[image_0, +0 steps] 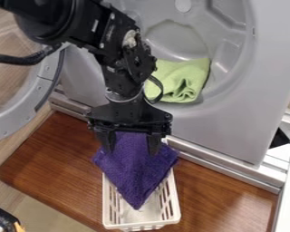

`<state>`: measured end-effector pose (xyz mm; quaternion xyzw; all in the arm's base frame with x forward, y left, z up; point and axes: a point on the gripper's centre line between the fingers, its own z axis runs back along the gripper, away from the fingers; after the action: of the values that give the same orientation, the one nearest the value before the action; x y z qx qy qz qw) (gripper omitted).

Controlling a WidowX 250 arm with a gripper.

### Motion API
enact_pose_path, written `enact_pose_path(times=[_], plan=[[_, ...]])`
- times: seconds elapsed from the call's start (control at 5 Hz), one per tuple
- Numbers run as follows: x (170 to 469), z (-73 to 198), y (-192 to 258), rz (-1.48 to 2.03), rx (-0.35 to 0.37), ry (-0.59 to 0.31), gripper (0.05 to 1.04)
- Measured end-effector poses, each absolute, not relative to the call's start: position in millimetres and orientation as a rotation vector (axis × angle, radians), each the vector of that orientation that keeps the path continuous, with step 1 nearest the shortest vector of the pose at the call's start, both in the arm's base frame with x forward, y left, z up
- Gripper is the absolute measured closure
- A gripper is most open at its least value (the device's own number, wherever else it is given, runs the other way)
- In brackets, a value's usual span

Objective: Moved the green cloth from inside the washing machine and placed it outside on the left side of the table.

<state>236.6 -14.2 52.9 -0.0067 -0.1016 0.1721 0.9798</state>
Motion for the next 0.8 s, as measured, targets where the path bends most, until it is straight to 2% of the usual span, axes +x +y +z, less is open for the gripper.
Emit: enact_pose_path(times=[0.2,0.4,0.8], plan=[[235,48,-14,0.348,-0.017,-0.182,0.083],[262,58,24,0.445,-0.078,-0.263,0.083],[301,51,32,0.455,-0.153,-0.31,0.083]])
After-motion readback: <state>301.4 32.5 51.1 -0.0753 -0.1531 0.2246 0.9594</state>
